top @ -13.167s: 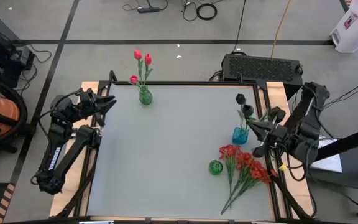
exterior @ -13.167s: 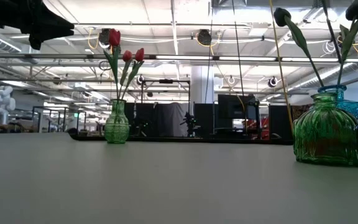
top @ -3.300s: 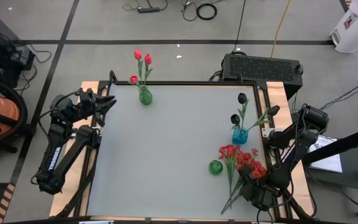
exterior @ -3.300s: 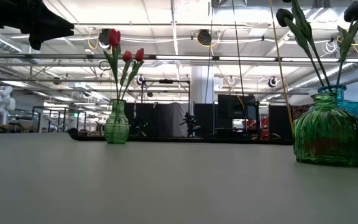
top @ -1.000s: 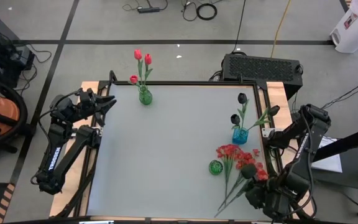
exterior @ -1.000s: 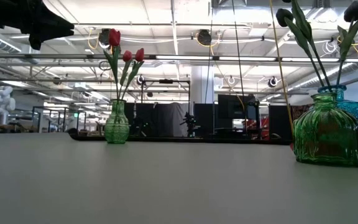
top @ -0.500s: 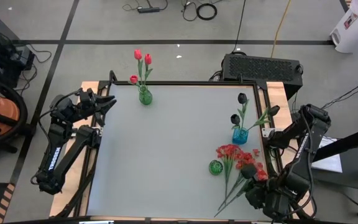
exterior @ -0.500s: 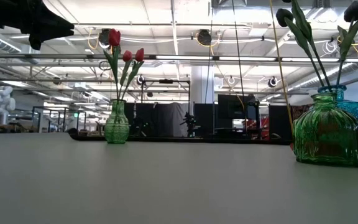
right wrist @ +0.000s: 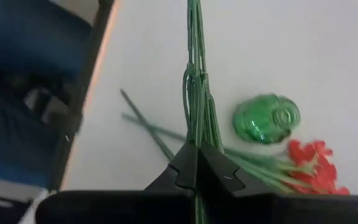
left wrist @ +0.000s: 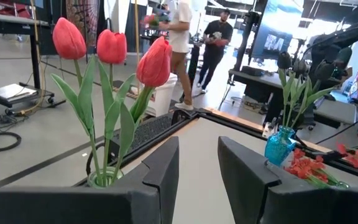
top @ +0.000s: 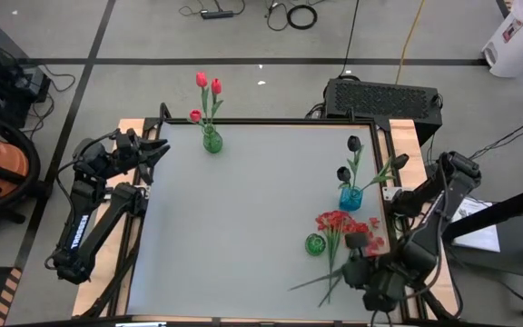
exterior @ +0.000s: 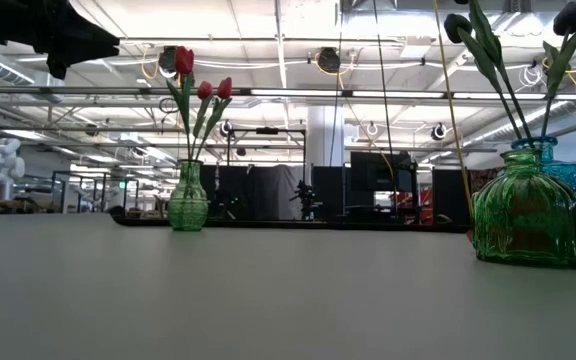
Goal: Sort flowers into vase by color
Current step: Put the right red flowers into the bottom green vase
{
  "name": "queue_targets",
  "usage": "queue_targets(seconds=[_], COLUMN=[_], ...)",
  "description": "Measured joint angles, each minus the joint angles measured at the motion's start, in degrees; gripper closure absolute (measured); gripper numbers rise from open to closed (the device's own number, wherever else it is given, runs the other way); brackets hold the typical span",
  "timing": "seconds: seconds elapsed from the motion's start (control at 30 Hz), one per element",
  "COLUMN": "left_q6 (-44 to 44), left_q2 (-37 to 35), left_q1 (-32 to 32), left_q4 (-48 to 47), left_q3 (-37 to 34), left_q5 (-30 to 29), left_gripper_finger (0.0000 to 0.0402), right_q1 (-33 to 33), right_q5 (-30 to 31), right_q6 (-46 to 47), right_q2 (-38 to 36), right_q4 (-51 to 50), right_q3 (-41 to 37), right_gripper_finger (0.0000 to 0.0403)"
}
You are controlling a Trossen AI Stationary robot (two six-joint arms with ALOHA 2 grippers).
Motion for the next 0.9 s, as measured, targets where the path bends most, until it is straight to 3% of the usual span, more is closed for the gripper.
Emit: queue_targets(seconds=[0.13, 0.27, 0.53, 0.9], left_q6=[-0.8, -8.8, -8.8, -6.9], left_q2=[0.0, 0.0, 0.0, 0.0], left_q1=[0.0, 0.0, 0.0, 0.0], left_q4=[-0.2, -0.7, -0.6, -0.6], left_q3=[0.0, 0.0, 0.0, 0.0], left_q5=[0.0, 2.3, 19.0, 23.6], left_gripper_finger=[0.0283, 0.0283, 0.0283, 0.0283], right_q1=[-1.6, -3.1, -5.9, -8.6], right_q5=[0.0, 0.0, -0.1, -1.8], right_q6=[-0.9, -3.3, -4.6, -6.3], right_q2=[0.0, 0.0, 0.0, 0.0], right_q4=[4.0, 6.6, 6.6, 6.5], right_q3=[0.0, 0.0, 0.0, 0.0], right_gripper_finger=[0.0403, 0.0403, 0.0403, 0.0403])
